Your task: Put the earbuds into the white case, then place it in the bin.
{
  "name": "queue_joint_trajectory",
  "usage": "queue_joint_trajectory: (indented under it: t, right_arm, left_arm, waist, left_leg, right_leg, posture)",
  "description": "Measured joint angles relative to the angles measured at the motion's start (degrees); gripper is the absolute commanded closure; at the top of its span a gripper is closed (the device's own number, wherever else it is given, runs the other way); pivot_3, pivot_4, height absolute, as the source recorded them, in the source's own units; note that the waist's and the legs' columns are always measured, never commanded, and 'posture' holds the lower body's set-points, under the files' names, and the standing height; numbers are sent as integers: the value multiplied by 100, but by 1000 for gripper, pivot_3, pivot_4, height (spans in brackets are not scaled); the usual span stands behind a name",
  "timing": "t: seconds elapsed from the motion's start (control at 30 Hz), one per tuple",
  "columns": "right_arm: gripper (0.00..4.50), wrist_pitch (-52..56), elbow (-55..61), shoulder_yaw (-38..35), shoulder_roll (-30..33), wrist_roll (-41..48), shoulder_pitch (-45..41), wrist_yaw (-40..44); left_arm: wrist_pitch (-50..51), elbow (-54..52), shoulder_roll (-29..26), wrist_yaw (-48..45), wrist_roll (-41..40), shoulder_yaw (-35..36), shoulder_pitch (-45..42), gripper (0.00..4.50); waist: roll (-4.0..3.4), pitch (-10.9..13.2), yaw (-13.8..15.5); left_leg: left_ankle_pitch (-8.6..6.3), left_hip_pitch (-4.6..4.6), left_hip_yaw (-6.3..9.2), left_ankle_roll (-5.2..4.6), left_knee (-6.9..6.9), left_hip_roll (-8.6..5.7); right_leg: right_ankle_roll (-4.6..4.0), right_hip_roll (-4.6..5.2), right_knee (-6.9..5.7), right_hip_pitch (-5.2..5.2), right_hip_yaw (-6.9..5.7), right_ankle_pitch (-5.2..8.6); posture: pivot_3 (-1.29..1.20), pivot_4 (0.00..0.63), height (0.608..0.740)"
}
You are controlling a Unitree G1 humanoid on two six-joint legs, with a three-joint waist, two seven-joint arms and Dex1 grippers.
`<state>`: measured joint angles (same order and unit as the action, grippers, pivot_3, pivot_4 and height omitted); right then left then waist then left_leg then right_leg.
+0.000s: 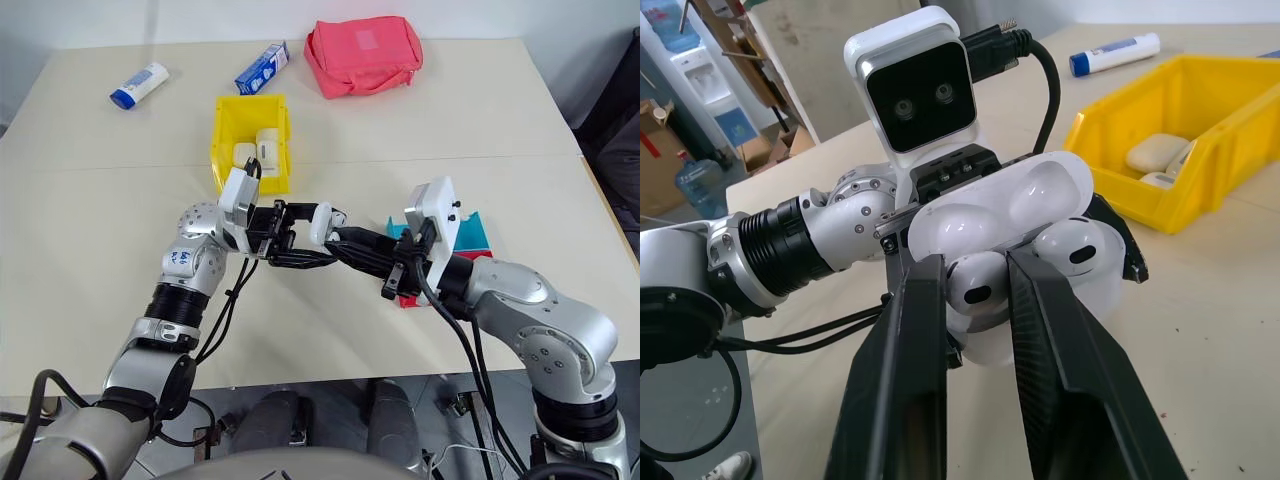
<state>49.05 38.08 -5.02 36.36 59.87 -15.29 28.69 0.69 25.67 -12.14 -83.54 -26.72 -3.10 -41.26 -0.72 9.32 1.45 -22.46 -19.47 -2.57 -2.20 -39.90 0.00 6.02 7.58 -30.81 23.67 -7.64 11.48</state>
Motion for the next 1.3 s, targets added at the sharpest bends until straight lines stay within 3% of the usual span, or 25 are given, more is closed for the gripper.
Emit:
queue_joint_trajectory:
  t: [0.03, 0.47, 0.8, 0.9, 1.03, 1.17, 1.3]
  right_arm:
    - [2400, 4, 13, 8, 0, 24, 3, -4]
    - [2400, 38, 102, -94, 190, 154, 13, -135]
    - [2400, 360, 112, -670, 1145, 169, 388, -199]
    - [2999, 568, 166, -937, 1567, 180, 336, -394]
    - [4302, 967, 205, -990, 1819, 437, -619, -984]
    - [4410, 1373, 149, -357, 1781, 548, -1872, -1372]
    - [4410, 1727, 8, 386, 1662, 474, -2553, -1355]
  left_arm:
    - [0, 3, -21, 9, 4, 13, 0, 1708]
    - [2, 13, -41, 26, 3, 59, -4, 1708]
    - [61, 73, -113, 26, 64, 60, -199, 1708]
    - [58, 215, -338, 45, 340, -55, -327, 1708]
    - [-106, 481, -451, 76, 793, -298, -580, 1708]
    - [-457, 764, -463, 171, 1233, -527, -826, 1708]
    - [-711, 951, -465, 267, 1462, -625, -913, 1708]
  waist:
    - [0, 0, -1]
    - [1, 1, 5]
    - [3, 2, 15]
    - [3, 2, 12]
    - [3, 2, 7]
    - [3, 2, -3]
    - [3, 2, -3]
  left_leg:
    - [0, 0, 0, 1, 0, 2]
    - [-1, -2, 1, 0, 0, 1]
    - [-1, -10, 5, -1, -1, 0]
    - [-1, -10, 5, -1, 0, 2]
    - [-2, -12, 8, 0, 0, 5]
    - [-3, -22, 14, 6, 5, 16]
    - [-1, -34, 24, 11, 4, 16]
  right_leg:
    - [0, 0, 0, 0, -1, 0]
    - [0, 2, 3, 0, -3, 0]
    - [2, 3, 13, -1, -8, -1]
    - [3, 1, 17, -1, -8, -2]
    - [3, 4, 19, 2, -8, -2]
    - [-1, 8, 24, 10, -4, 0]
    - [-2, 6, 22, 17, -6, 1]
  posture:
    - [0, 150, 740]
    - [0, 150, 740]
    - [0, 150, 740]
    - [0, 150, 740]
    - [0, 150, 740]
    - [0, 150, 740]
    - [0, 150, 740]
